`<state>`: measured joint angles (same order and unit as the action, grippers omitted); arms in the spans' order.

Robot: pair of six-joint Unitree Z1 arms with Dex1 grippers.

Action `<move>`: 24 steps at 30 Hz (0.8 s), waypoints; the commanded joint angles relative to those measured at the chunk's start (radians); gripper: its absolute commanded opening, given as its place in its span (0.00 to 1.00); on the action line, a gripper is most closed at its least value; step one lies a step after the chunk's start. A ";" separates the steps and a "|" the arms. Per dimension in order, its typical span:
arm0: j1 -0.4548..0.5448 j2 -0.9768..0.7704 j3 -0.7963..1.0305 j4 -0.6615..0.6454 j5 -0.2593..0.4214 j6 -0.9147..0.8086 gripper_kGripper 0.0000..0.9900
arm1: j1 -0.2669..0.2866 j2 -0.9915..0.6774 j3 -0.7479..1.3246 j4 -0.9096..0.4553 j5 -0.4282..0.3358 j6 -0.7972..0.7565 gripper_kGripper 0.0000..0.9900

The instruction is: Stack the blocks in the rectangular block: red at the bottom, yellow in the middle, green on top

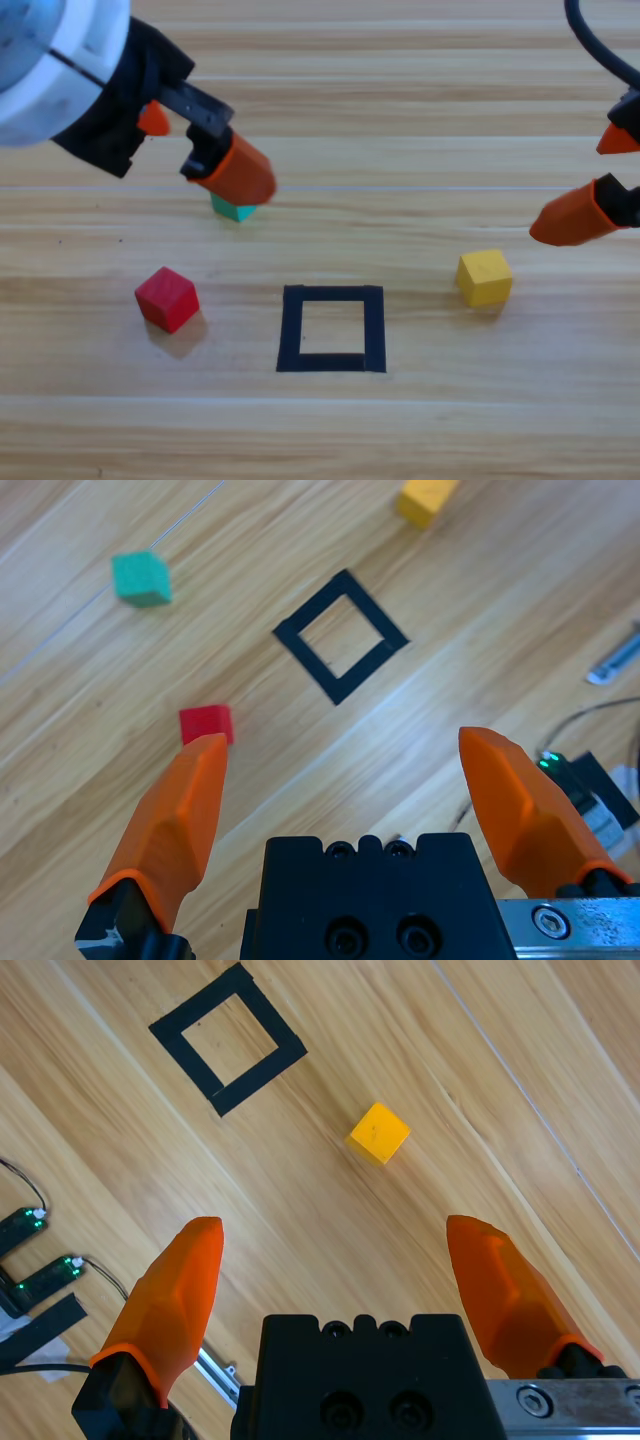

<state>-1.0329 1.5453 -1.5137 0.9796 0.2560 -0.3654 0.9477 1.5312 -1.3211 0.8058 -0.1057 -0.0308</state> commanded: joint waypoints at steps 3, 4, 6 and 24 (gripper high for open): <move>0.270 0.259 0.079 0.024 0.023 -0.040 0.98 | -0.119 0.241 -0.079 -0.051 0.015 0.088 1.00; 0.289 0.277 0.096 0.022 0.025 -0.036 0.98 | -0.129 0.280 -0.102 -0.050 0.015 0.100 1.00; 0.321 0.306 0.135 -0.006 0.026 -0.023 0.99 | -0.139 0.357 -0.153 -0.030 0.012 0.135 1.00; 0.409 0.329 0.360 -0.294 -0.149 0.138 0.98 | -0.150 0.593 -0.213 0.027 -0.094 0.391 1.00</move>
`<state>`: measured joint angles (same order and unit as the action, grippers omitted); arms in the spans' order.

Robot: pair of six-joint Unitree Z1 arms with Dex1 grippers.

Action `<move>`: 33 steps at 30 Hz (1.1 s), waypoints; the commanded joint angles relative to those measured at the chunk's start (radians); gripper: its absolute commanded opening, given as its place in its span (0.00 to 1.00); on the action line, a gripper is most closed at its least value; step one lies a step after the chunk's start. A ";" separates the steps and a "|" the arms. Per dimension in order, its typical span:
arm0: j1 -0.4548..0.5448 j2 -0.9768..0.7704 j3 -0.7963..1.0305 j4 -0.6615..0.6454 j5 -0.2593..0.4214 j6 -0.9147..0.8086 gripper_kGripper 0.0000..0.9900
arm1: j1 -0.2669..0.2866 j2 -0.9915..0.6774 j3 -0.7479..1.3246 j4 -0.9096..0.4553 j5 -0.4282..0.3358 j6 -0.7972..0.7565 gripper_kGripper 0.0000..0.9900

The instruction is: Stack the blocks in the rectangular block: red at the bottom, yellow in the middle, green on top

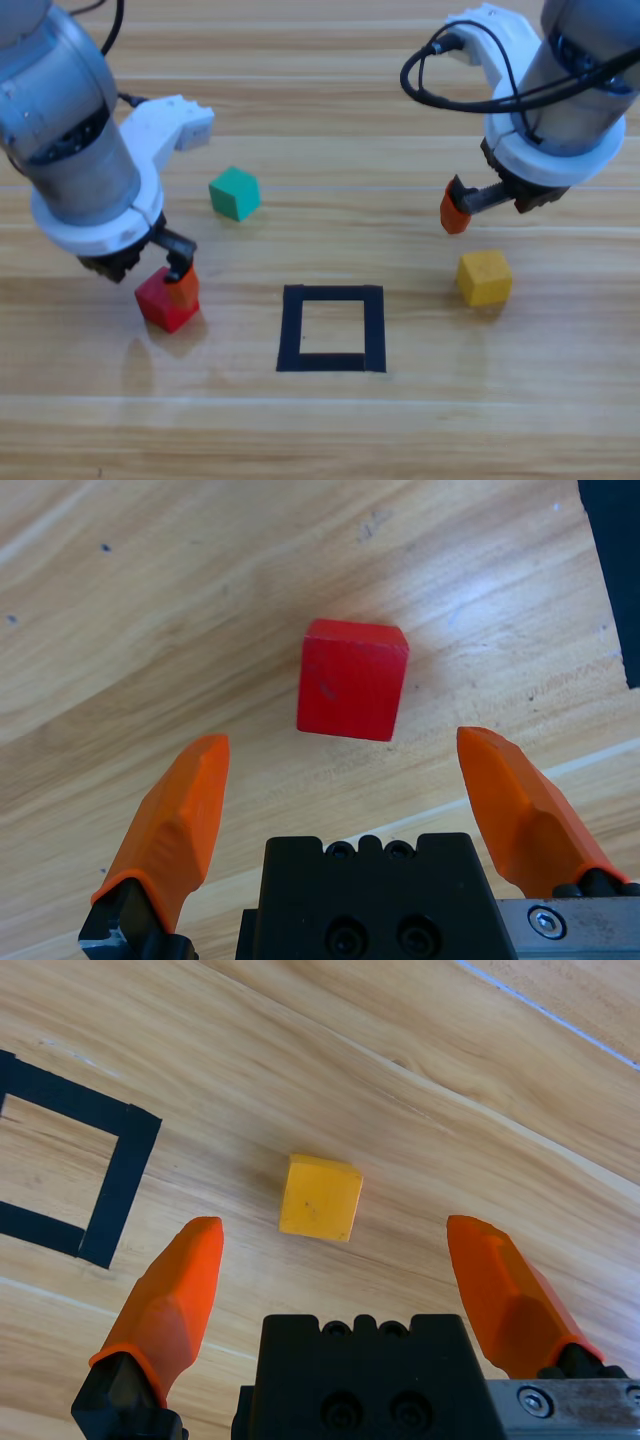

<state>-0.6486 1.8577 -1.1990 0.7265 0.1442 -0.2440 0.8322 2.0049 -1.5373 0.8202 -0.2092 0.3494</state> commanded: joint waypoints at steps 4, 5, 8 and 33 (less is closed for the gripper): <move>0.024 0.028 0.056 -0.064 -0.041 0.023 0.98 | -0.033 0.160 -0.004 0.013 0.033 0.008 0.99; 0.024 0.032 0.058 -0.070 -0.041 0.023 0.98 | -0.033 0.172 -0.007 0.013 0.044 0.008 0.99; 0.026 0.049 0.061 -0.084 -0.041 0.023 0.98 | -0.035 0.210 -0.017 0.017 0.047 0.011 0.96; 0.058 0.130 0.139 -0.236 -0.060 0.034 0.83 | -0.160 0.365 -0.115 0.134 0.223 0.014 0.26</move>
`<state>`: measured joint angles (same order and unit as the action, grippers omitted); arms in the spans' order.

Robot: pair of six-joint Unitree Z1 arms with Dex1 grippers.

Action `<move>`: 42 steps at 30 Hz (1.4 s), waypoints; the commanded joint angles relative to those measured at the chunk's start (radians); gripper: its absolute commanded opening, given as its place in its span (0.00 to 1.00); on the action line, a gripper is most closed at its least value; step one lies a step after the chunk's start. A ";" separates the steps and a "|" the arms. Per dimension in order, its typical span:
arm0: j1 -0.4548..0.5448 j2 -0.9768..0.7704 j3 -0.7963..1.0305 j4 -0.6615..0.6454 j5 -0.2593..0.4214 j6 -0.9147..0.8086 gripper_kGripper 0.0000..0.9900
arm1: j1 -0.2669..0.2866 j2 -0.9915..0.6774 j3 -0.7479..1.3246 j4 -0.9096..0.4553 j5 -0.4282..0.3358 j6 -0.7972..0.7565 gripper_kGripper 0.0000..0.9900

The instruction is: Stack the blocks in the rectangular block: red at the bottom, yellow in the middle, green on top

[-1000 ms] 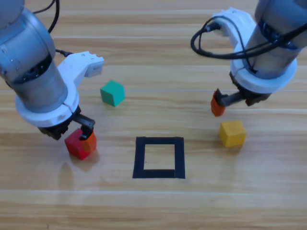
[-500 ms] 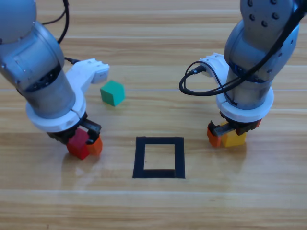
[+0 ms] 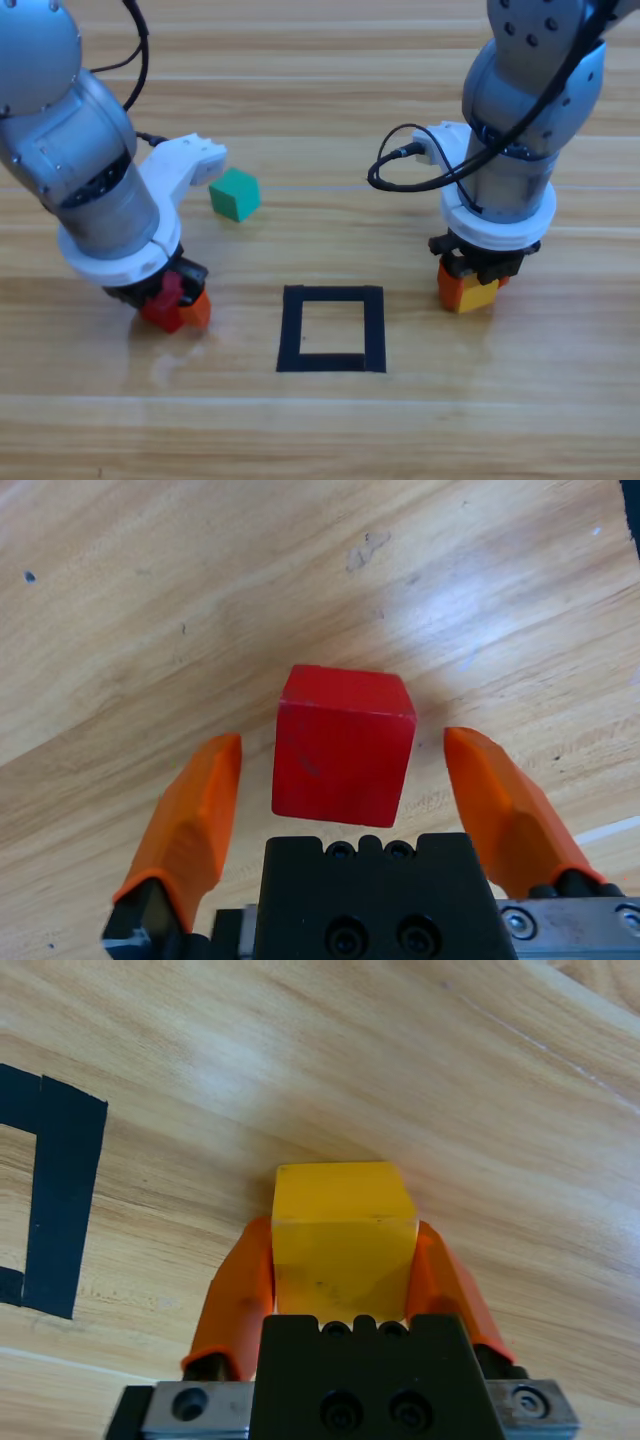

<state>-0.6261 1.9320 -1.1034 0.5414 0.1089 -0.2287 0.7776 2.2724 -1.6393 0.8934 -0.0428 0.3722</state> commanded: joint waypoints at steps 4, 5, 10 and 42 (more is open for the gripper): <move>0.040 0.068 0.063 -0.078 -0.028 0.019 0.78 | -0.150 0.022 0.010 0.073 0.090 -0.030 0.19; 0.040 0.070 0.065 -0.080 -0.028 0.019 0.76 | -0.172 -0.010 0.019 0.075 0.112 -0.035 0.19; 0.042 0.067 0.070 -0.092 -0.032 0.022 0.53 | -0.299 -0.139 0.084 0.064 0.187 -0.095 0.19; -0.288 0.199 -0.378 0.292 -0.081 -0.620 0.02 | -0.029 -0.248 0.124 0.015 0.044 -0.205 0.19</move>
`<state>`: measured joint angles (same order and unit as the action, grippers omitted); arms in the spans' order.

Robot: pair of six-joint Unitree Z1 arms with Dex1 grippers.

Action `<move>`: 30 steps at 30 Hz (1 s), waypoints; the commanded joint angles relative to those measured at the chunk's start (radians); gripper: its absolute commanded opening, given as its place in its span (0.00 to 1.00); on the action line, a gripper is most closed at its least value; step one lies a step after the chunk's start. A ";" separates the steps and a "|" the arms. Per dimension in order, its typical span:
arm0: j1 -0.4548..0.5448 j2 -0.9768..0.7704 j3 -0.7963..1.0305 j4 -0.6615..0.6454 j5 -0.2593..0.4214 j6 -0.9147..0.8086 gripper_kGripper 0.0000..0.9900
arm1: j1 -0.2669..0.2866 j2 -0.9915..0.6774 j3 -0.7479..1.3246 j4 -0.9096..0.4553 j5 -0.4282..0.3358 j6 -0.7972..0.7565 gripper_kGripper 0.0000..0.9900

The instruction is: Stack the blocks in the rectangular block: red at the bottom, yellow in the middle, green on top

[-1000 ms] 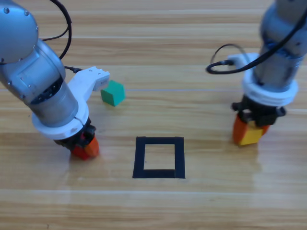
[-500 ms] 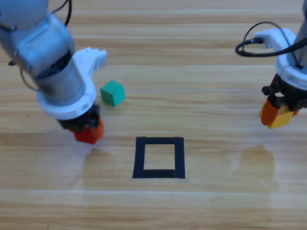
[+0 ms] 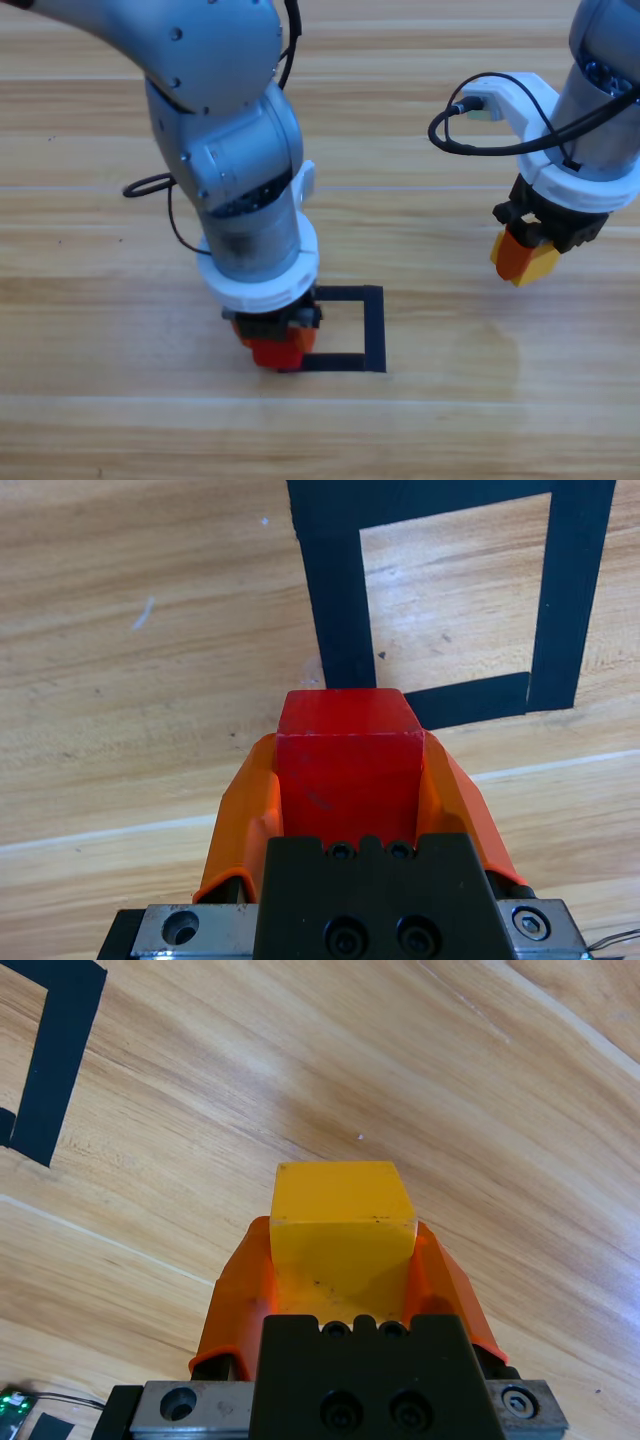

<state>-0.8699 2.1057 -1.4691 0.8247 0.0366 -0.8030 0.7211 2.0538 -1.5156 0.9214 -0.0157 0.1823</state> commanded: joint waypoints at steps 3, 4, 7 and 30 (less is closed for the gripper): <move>-0.050 0.030 -0.025 0.008 -0.009 -0.059 0.02 | 0.028 -0.031 0.002 -0.013 0.026 -0.020 0.19; -0.054 0.033 -0.031 0.008 -0.009 -0.059 0.02 | 0.028 -0.031 0.003 -0.013 0.033 -0.023 0.19; -0.055 0.045 -0.047 0.008 -0.009 -0.062 0.02 | 0.028 -0.032 0.002 -0.018 0.056 -0.029 0.19; -0.095 0.146 -0.160 0.008 0.029 -0.094 0.03 | 0.055 -0.031 0.002 -0.024 0.065 -0.047 0.19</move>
<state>-0.9385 2.1992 -1.6135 0.8250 0.0455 -0.8804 0.7430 2.0534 -1.5158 0.9122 0.0346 0.1449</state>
